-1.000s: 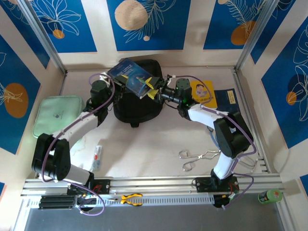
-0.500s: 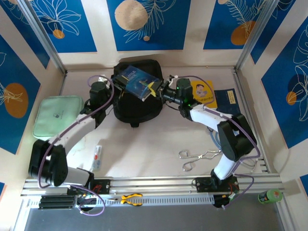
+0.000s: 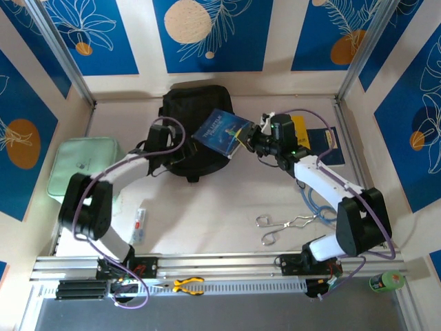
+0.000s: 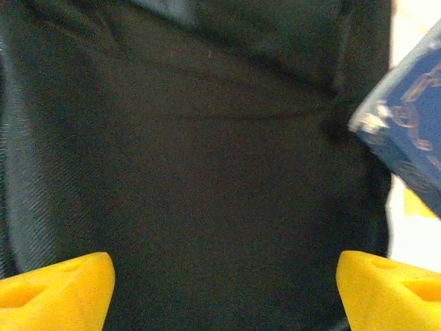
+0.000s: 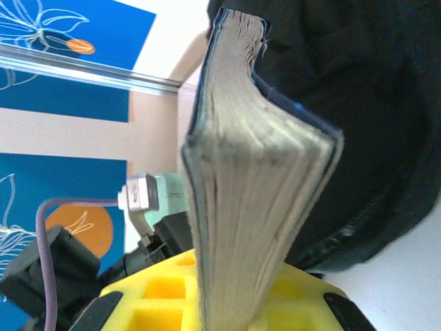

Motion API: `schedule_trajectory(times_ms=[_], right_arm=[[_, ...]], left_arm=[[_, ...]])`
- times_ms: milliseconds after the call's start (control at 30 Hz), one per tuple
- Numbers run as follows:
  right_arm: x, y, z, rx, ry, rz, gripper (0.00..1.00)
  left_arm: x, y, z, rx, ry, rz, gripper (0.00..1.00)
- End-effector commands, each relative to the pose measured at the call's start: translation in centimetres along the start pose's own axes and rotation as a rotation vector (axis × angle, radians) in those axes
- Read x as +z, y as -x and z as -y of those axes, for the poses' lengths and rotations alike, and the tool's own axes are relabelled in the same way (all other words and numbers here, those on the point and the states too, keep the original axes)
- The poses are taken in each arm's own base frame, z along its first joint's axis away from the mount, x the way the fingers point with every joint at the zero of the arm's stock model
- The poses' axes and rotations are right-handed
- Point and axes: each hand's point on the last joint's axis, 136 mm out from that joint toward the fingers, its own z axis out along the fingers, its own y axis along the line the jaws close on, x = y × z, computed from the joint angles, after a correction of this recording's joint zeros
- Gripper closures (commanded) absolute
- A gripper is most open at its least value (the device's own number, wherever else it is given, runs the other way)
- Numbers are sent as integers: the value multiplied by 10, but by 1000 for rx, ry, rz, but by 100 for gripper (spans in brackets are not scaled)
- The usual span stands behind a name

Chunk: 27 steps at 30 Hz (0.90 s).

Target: Pack books, pencil case, and school supplies into a backpack

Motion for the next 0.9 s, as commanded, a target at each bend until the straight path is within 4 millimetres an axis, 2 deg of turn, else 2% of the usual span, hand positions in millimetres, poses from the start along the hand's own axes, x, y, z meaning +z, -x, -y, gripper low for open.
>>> schedule_trajectory(times_ms=[0, 133, 267, 500, 567, 700, 867], right_arm=[[-22, 10, 3, -60, -32, 61, 98], [-41, 22, 20, -35, -87, 113, 98], [-59, 35, 38, -7, -134, 166, 98], [-79, 56, 56, 36, -176, 227, 98], [-84, 60, 59, 45, -182, 240, 98], [-97, 64, 65, 58, -193, 271, 98], [-113, 68, 76, 77, -219, 309, 98]], left_arm=[[13, -22, 21, 136, -67, -156, 20], [28, -62, 33, 113, -137, -274, 22], [32, -101, 40, 106, -150, -338, 22], [26, -147, 95, 242, -228, -410, 23], [20, -147, 105, 333, -203, -409, 23], [6, -130, 111, 530, -121, -391, 23], [-3, -117, 130, 721, -154, -405, 29]])
